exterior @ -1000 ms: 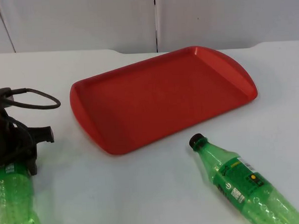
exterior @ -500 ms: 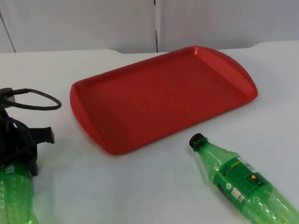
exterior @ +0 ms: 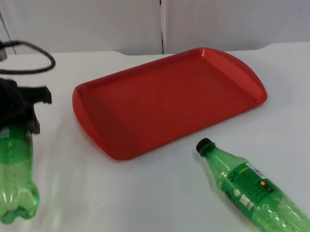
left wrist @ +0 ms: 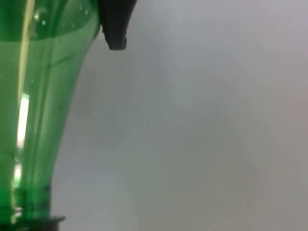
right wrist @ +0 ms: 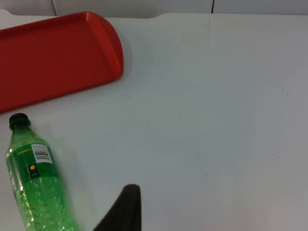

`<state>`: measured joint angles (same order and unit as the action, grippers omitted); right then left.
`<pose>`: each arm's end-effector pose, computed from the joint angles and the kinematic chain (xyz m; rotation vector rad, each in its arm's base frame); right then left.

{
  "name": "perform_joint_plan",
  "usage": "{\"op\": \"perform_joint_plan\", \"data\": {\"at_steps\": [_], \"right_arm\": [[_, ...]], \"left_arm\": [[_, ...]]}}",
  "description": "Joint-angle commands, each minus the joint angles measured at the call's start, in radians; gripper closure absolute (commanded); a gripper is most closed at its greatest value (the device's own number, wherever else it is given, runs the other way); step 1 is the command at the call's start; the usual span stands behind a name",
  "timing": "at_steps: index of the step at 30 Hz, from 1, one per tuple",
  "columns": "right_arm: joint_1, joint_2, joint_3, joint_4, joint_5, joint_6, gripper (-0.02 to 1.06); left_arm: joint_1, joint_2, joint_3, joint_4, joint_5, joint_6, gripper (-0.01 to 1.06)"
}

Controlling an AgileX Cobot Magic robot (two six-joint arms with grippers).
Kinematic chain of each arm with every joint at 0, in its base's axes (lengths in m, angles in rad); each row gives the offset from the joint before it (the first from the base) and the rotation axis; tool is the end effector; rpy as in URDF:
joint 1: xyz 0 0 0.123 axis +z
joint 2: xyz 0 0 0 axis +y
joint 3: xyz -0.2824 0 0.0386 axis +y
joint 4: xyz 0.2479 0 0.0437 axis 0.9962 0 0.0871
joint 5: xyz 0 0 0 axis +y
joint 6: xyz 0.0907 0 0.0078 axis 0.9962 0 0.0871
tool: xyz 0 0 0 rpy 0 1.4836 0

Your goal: Place the bottle upright on the tray.

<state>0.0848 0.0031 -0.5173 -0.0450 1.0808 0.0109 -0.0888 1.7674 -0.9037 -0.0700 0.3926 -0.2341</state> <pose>-0.0069 -0.0042 0.2804 -0.0727 2.0481 0.0057 0.3213 -0.0311 0.1486 -0.2805 2.7337 -0.1441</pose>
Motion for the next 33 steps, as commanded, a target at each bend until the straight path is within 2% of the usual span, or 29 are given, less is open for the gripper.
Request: {"op": "perform_joint_plan", "data": {"at_steps": [1, 3, 5, 8, 9, 14, 15, 17, 19, 20, 22, 24, 26, 27, 30, 33], "right_arm": [[-0.006, -0.003, 0.001, 0.004, -0.004, -0.001, 0.03], [-0.006, -0.003, 0.001, 0.004, -0.004, -0.001, 0.03], [-0.006, -0.003, 0.001, 0.004, -0.004, -0.001, 0.03], [-0.006, -0.003, 0.001, 0.004, -0.004, -0.001, 0.03], [-0.006, -0.003, 0.001, 0.004, -0.004, -0.001, 0.03], [-0.006, -0.003, 0.001, 0.004, -0.004, -0.001, 0.03], [-0.006, -0.003, 0.001, 0.004, -0.004, -0.001, 0.03], [-0.006, -0.003, 0.001, 0.004, -0.004, -0.001, 0.03], [-0.006, -0.003, 0.001, 0.004, -0.004, -0.001, 0.03], [-0.006, -0.003, 0.001, 0.004, -0.004, -0.001, 0.03], [-0.006, -0.003, 0.001, 0.004, -0.004, -0.001, 0.03], [-0.006, -0.003, 0.001, 0.004, -0.004, -0.001, 0.03], [-0.006, -0.003, 0.001, 0.004, -0.004, -0.001, 0.03], [-0.006, -0.003, 0.001, 0.004, -0.004, -0.001, 0.03], [-0.006, -0.003, 0.001, 0.004, -0.004, -0.001, 0.03], [-0.006, -0.003, 0.001, 0.004, -0.004, -0.001, 0.03]], "left_arm": [[-0.006, -0.055, -0.010, -0.052, -0.038, 0.050, 1.05], [-0.006, -0.101, -0.015, -0.117, -0.088, 0.150, 1.05], [-0.006, -0.121, -0.019, -0.149, -0.113, 0.195, 1.05], [-0.012, -0.188, -0.020, -0.247, -0.218, 0.314, 1.05], [-0.012, -0.188, -0.020, -0.247, -0.218, 0.314, 1.05], [-0.064, -0.271, -0.020, -0.263, -0.434, 0.328, 1.05], [-0.064, -0.271, -0.020, -0.263, -0.434, 0.328, 1.05], [-0.096, -0.287, -0.020, -0.233, -0.530, 0.328, 1.05], [-0.133, -0.291, -0.020, -0.151, -0.644, 0.326, 1.05], [-0.133, -0.291, -0.020, -0.151, -0.644, 0.326, 1.05], [-0.159, -0.289, -0.020, -0.051, -0.744, 0.290, 1.05], [-0.166, -0.289, -0.020, 0.135, -0.837, 0.192, 1.05], [-0.160, -0.283, -0.020, 0.355, -0.960, 0.016, 1.05], [-0.160, -0.283, -0.020, 0.355, -0.960, 0.016, 1.05], [-0.120, -0.254, -0.032, 0.574, -1.114, -0.187, 1.05], [-0.094, -0.210, -0.067, 0.668, -1.151, -0.245, 1.05]]}}
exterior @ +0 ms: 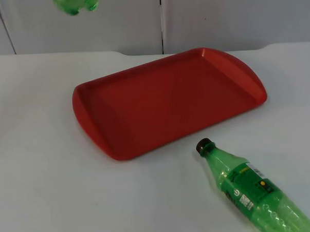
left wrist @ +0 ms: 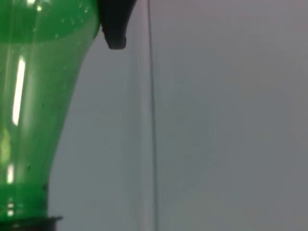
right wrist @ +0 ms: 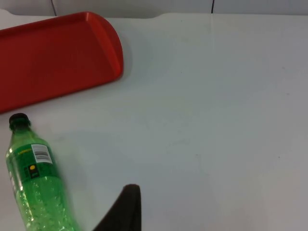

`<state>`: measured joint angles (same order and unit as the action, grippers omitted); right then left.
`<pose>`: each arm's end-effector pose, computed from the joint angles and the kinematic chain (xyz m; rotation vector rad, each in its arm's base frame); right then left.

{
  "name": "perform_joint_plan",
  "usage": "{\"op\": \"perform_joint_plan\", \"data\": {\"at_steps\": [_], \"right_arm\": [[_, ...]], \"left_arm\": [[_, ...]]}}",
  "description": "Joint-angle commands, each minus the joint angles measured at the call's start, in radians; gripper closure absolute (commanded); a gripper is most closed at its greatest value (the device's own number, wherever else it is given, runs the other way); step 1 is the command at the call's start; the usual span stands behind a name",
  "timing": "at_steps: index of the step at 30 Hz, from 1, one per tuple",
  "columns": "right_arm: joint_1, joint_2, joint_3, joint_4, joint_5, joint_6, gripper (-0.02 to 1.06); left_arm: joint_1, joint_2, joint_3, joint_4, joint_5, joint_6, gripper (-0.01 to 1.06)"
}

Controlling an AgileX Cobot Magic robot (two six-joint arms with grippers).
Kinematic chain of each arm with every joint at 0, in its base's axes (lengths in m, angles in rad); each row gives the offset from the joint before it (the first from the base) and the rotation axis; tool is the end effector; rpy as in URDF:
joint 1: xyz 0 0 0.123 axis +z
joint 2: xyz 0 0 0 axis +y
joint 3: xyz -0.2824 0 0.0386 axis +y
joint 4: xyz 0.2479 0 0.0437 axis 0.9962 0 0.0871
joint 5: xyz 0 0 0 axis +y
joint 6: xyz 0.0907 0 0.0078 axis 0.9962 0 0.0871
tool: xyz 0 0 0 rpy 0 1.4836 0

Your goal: Place the bottle upright on the tray.

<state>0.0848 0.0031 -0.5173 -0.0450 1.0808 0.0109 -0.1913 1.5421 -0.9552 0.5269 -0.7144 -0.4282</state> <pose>-0.0069 -0.0042 0.2804 -0.0727 2.0481 0.0057 0.3342 -0.0952 0.3177 0.4028 1.3908 -0.4078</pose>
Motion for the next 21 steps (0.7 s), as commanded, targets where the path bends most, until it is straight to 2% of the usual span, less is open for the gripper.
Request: {"op": "perform_joint_plan", "data": {"at_steps": [1, 4, 6, 12, 17, 21], "right_arm": [[-0.006, -0.003, 0.001, 0.004, -0.004, -0.001, 0.03], [-0.006, -0.003, 0.001, 0.004, -0.004, -0.001, 0.03], [-0.006, -0.003, 0.001, 0.004, -0.004, -0.001, 0.03], [-0.006, -0.003, 0.001, 0.004, -0.004, -0.001, 0.03], [-0.006, -0.003, 0.001, 0.004, -0.004, -0.001, 0.03], [-0.006, -0.003, 0.001, 0.004, -0.004, -0.001, 0.03]], "left_arm": [[0.015, 0.037, -0.032, 0.089, -0.048, -0.056, 1.05], [0.025, 0.078, -0.060, 0.095, -0.067, -0.056, 1.05], [0.030, 0.119, -0.090, 0.100, -0.109, -0.052, 1.05], [0.030, 0.213, -0.149, 0.102, -0.113, 0.042, 1.05], [0.030, 0.276, -0.151, 0.022, -0.117, 0.080, 1.05], [0.030, 0.339, -0.156, -0.021, -0.197, 0.080, 1.05]]}}
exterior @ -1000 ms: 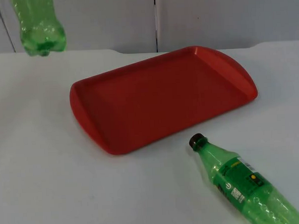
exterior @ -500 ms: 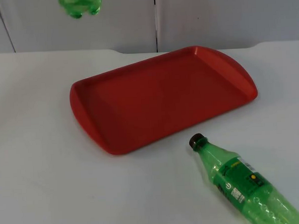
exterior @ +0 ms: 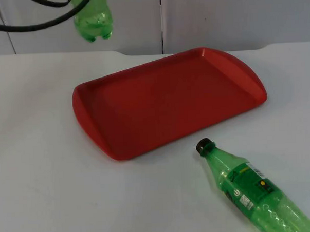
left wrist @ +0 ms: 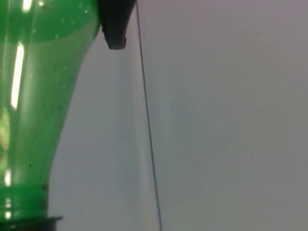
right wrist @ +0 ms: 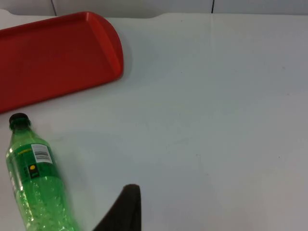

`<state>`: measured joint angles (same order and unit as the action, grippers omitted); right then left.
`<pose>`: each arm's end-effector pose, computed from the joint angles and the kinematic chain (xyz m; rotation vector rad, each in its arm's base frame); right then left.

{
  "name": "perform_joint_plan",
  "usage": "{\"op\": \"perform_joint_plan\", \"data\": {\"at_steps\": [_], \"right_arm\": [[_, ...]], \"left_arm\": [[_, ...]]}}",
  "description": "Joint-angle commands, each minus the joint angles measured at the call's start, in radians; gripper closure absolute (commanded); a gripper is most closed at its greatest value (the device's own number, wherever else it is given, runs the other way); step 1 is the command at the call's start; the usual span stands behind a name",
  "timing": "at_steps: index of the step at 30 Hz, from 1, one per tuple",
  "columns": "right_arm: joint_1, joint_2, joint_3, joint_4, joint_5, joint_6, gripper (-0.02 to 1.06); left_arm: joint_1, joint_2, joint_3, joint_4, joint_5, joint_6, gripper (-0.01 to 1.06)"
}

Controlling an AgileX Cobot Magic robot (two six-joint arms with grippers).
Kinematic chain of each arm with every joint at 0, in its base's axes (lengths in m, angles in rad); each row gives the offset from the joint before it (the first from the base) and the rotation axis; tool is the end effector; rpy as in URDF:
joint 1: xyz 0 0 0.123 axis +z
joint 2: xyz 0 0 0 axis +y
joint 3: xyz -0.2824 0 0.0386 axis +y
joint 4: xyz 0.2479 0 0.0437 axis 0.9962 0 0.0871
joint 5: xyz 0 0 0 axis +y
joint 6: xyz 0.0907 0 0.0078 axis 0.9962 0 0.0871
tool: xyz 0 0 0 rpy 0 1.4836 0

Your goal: Place the bottle upright on the tray.

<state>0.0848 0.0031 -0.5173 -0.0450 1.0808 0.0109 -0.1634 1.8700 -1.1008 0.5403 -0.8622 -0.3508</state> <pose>-0.0069 -0.0042 0.2804 -0.0727 2.0481 0.0057 0.4007 -0.1021 0.2490 0.4602 1.4157 -0.4089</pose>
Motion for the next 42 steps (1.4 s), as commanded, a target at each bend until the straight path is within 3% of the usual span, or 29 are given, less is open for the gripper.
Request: {"op": "perform_joint_plan", "data": {"at_steps": [1, 8, 24, 42], "right_arm": [[-0.006, -0.003, 0.001, 0.004, -0.004, -0.001, 0.03], [-0.006, -0.003, 0.001, 0.004, -0.004, -0.001, 0.03], [-0.006, -0.003, 0.001, 0.004, -0.004, -0.001, 0.03], [-0.006, -0.003, 0.001, 0.004, -0.004, -0.001, 0.03]], "left_arm": [[0.002, 0.032, -0.012, -0.043, -0.085, 0.003, 1.05], [0.002, 0.139, -0.026, -0.055, -0.163, 0.025, 1.05], [0.002, 0.333, -0.076, -0.008, -0.237, 0.140, 1.05], [0.002, 0.450, -0.082, 0.002, -0.250, 0.160, 1.05]]}}
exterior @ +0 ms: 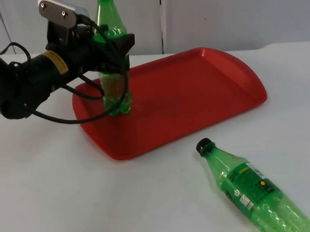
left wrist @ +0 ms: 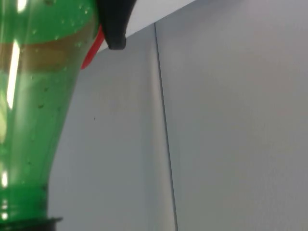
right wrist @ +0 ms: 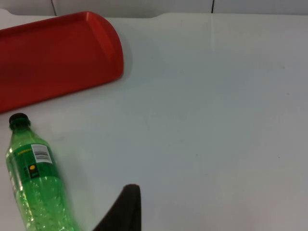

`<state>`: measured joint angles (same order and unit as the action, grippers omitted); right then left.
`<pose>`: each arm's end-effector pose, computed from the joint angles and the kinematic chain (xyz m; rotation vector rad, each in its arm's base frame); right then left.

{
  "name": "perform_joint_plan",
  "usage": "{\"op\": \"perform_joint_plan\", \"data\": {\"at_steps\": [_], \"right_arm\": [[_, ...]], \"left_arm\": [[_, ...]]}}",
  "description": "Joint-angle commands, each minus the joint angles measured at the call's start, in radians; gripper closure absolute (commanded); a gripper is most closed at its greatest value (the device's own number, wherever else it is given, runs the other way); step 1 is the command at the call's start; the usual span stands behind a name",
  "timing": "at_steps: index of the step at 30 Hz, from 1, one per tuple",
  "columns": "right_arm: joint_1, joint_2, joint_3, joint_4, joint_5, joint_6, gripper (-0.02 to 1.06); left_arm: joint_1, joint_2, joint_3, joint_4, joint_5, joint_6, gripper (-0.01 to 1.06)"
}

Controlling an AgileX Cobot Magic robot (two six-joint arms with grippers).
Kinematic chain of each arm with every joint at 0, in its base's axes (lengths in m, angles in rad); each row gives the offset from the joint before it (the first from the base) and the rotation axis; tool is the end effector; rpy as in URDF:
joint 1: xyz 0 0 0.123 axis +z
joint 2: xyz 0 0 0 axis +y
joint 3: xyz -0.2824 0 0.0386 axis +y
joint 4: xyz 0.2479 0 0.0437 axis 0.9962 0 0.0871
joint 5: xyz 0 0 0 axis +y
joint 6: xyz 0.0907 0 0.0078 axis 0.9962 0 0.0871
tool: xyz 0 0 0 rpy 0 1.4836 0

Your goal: Place the bottle upright on the tray.

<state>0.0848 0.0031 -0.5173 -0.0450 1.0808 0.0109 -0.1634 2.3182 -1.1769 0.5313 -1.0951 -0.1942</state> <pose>-0.0069 -0.0042 0.2804 -0.0727 2.0481 0.0057 0.4319 -0.1127 0.0948 0.5435 1.5135 -0.4448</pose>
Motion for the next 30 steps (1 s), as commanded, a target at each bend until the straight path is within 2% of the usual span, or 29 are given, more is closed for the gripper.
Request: {"op": "perform_joint_plan", "data": {"at_steps": [1, 7, 8, 11, 13, 14, 16, 18, 22, 30], "right_arm": [[-0.006, -0.003, 0.001, 0.004, -0.004, -0.001, 0.03], [-0.006, -0.003, 0.001, 0.004, -0.004, -0.001, 0.03], [-0.006, -0.003, 0.001, 0.004, -0.004, -0.001, 0.03], [-0.006, -0.003, 0.001, 0.004, -0.004, -0.001, 0.03], [-0.006, -0.003, 0.001, 0.004, -0.004, -0.001, 0.03], [-0.006, -0.003, 0.001, 0.004, -0.004, -0.001, 0.03], [-0.006, -0.003, 0.001, 0.004, -0.004, -0.001, 0.03], [-0.006, -0.003, 0.001, 0.004, -0.004, -0.001, 0.03], [-0.006, -0.003, 0.001, 0.004, -0.004, -0.001, 0.03], [-0.006, -0.003, 0.001, 0.004, -0.004, -0.001, 0.03]], "left_arm": [[0.002, 0.002, -0.006, 0.011, -0.017, 0.003, 1.05], [0.002, 0.002, -0.006, 0.038, -0.017, 0.003, 1.04], [0.002, 0.002, -0.006, 0.042, -0.017, 0.003, 1.00], [0.002, 0.002, -0.006, 0.044, -0.017, 0.003, 0.80], [0.002, 0.002, -0.006, 0.045, -0.017, 0.003, 0.59], [0.002, 0.002, -0.006, 0.045, -0.017, 0.003, 0.59], [0.002, 0.002, -0.006, 0.045, -0.017, 0.003, 0.41], [0.002, 0.002, -0.006, 0.045, -0.017, -0.001, 0.30], [0.002, 0.002, -0.006, 0.045, -0.017, -0.004, 0.25], [0.002, 0.002, -0.004, 0.046, -0.010, -0.004, 0.25]]}}
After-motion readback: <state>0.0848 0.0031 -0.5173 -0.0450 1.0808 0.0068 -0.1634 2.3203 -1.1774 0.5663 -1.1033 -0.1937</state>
